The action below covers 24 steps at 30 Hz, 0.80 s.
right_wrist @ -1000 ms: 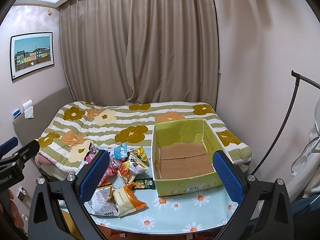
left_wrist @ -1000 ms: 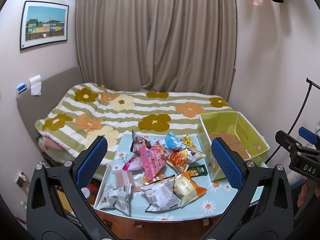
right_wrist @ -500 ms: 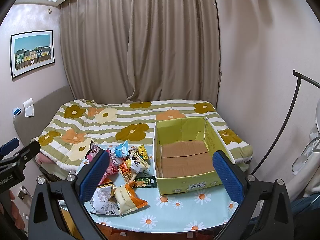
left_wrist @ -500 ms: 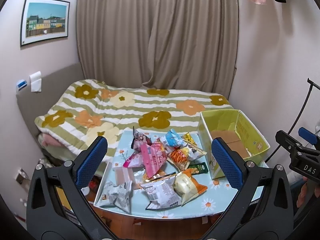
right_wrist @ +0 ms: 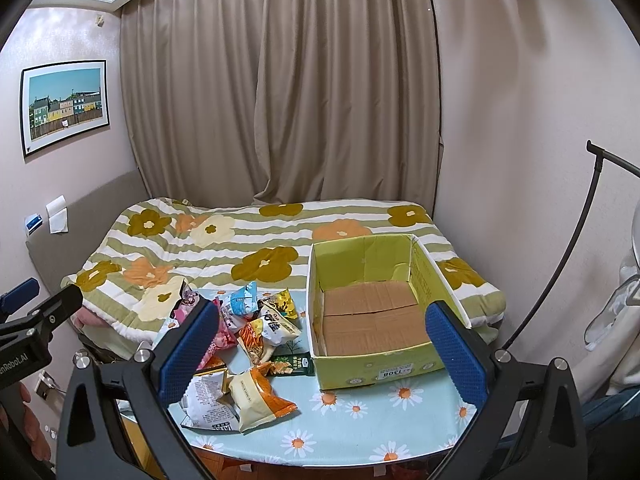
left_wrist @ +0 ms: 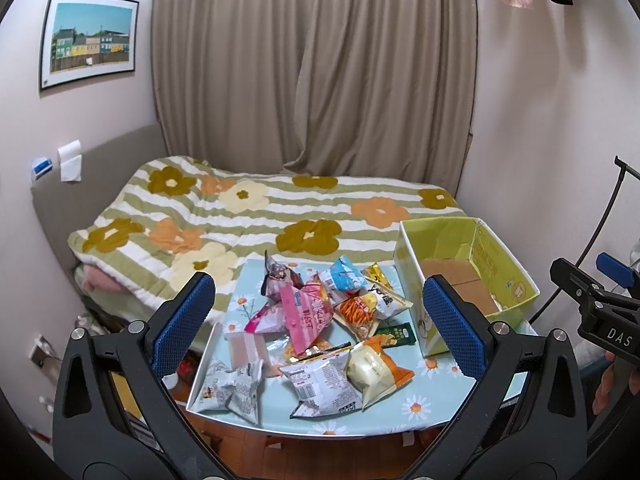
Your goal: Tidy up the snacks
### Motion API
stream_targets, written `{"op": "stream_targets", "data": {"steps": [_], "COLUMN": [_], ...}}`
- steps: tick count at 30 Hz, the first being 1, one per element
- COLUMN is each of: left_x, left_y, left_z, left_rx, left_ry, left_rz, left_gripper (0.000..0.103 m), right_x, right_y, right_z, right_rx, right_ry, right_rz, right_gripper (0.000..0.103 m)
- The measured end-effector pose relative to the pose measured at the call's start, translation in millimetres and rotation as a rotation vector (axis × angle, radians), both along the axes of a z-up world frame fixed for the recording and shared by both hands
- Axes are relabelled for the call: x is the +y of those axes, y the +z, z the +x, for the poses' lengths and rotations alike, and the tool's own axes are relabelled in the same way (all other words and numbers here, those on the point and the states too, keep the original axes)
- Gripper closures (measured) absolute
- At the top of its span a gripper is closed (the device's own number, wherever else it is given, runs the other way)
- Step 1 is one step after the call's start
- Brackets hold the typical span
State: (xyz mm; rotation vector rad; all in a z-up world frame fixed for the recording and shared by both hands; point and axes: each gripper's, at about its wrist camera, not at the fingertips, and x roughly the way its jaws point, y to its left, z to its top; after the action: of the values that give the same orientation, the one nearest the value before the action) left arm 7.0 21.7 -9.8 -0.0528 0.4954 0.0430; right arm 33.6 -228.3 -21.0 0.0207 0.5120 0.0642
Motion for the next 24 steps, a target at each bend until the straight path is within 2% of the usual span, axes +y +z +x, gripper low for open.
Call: {"op": "stream_targets", "data": {"steps": [17,24], "left_x": [-3.3,4.4], "left_y": [-7.7,-8.5], "left_z": [0.3,8.6], "left_rx": [0.008,0.055], "left_ry": [0.0,0.013], "left_rz": [-0.002,-0.012], "left_gripper": [0.0,0.0], "right_x": [1.7,4.8], "right_y": [-2.0,-5.7], "right_z": [0.9,11.3], "right_rx": [0.012,0.056], "right_ry": [0.002,0.011], "right_rz": [-0.002,0.003], "right_gripper": [0.0,0.0]}}
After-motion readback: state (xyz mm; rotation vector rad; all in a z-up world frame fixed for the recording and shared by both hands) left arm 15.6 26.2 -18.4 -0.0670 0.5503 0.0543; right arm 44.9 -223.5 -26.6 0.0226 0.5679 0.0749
